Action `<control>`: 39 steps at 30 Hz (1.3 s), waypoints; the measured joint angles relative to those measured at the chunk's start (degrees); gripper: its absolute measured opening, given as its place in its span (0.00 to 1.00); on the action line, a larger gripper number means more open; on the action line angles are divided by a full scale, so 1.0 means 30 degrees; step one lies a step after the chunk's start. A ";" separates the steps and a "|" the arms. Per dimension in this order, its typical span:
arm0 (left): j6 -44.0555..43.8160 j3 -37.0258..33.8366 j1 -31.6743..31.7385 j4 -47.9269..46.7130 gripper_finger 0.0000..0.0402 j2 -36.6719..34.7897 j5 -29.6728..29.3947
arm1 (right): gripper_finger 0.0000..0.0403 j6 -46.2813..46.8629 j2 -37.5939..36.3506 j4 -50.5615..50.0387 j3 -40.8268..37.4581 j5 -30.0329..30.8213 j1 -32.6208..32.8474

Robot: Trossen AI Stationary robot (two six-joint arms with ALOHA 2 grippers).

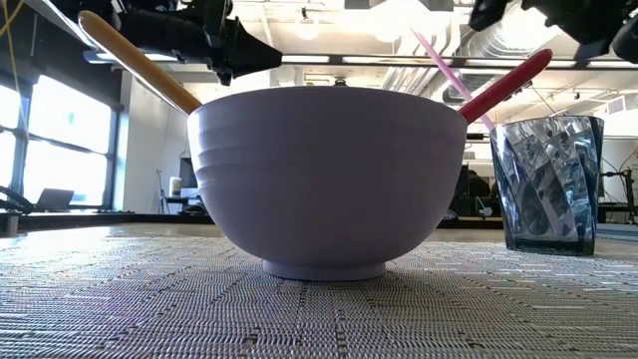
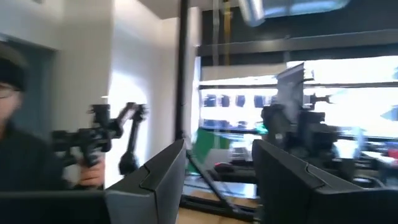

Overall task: Pick & Place Utensil
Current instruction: Return to Home Position

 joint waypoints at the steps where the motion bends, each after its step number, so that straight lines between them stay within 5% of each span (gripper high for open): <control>1: 0.0000 0.0000 0.0000 -0.0076 0.25 0.0003 0.0003 | 0.45 -0.0181 -0.0439 -0.0213 -0.0195 0.0536 0.0000; 10: 0.0510 0.0000 0.0000 -0.0002 0.25 0.0007 0.0029 | 0.45 -0.1792 -0.5273 -0.5988 -0.2106 0.7199 0.0169; 17: 0.0648 0.0000 0.0000 0.0229 0.25 0.0181 0.0029 | 0.38 -0.2560 -0.5836 -0.7671 -0.3378 1.2110 0.3264; 34: -0.0437 0.0000 0.0000 0.0814 0.25 0.1297 0.0022 | 0.02 -0.2571 -0.9228 -1.2596 -0.3391 1.1937 0.5158; 39: -0.0452 0.0000 0.0000 0.0821 0.25 0.1297 0.0022 | 0.02 -0.2180 -0.9917 -1.2953 -0.3948 1.1355 0.5122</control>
